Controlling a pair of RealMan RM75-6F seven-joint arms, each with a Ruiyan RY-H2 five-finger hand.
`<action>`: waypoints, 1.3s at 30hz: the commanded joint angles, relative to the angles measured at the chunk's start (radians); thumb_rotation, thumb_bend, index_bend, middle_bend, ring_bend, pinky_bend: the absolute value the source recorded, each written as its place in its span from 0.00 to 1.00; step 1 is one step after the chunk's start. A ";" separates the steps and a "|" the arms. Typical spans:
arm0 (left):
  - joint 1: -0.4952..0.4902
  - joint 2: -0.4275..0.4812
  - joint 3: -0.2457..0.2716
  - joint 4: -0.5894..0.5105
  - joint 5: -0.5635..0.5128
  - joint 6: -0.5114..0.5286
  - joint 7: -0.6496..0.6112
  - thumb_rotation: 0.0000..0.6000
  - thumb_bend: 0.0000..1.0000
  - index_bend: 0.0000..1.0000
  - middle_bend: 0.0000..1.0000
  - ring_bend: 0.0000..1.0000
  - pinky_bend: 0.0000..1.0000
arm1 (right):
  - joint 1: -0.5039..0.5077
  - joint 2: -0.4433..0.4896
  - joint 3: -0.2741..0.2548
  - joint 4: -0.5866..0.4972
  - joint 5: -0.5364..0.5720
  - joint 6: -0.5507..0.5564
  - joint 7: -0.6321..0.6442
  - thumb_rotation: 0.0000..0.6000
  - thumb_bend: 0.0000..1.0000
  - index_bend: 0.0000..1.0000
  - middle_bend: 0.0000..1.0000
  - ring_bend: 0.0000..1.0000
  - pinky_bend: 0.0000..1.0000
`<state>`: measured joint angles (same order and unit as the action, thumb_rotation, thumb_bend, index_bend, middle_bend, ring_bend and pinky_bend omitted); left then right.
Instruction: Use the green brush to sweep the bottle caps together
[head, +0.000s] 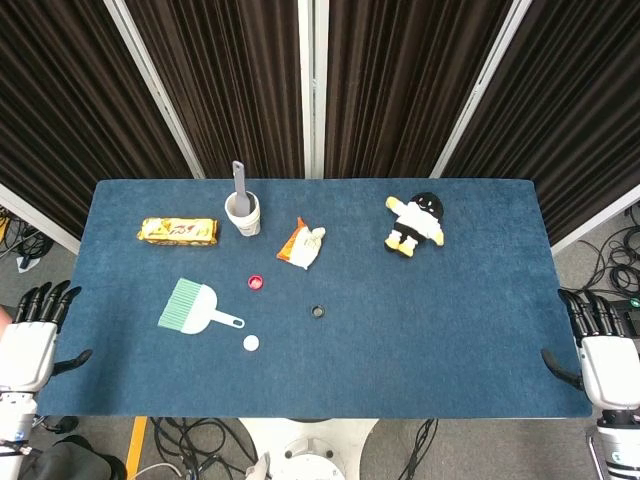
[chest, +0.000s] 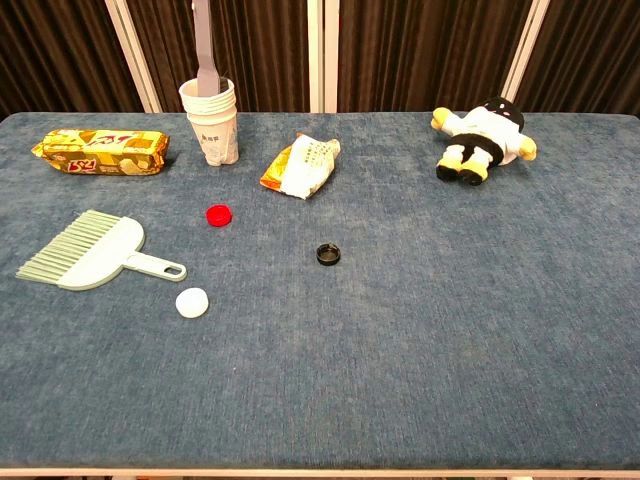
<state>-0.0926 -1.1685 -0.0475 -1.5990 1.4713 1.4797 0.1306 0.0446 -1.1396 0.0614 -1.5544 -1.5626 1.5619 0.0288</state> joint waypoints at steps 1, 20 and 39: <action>-0.004 -0.001 0.000 0.002 0.000 -0.006 0.001 1.00 0.05 0.12 0.07 0.04 0.08 | 0.002 -0.002 -0.002 -0.002 -0.001 -0.003 0.008 1.00 0.16 0.01 0.13 0.00 0.08; -0.207 -0.027 -0.070 0.029 0.120 -0.144 -0.064 1.00 0.16 0.25 0.27 0.11 0.08 | 0.012 0.020 0.038 -0.013 -0.022 0.050 -0.101 1.00 0.16 0.01 0.14 0.00 0.08; -0.470 -0.333 -0.030 0.242 0.084 -0.502 0.017 1.00 0.17 0.33 0.39 0.23 0.09 | 0.006 0.026 0.038 -0.001 0.019 0.029 -0.070 1.00 0.16 0.01 0.14 0.00 0.06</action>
<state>-0.5490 -1.4798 -0.0854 -1.3767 1.5715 0.9961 0.1292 0.0504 -1.1139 0.0989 -1.5556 -1.5437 1.5908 -0.0417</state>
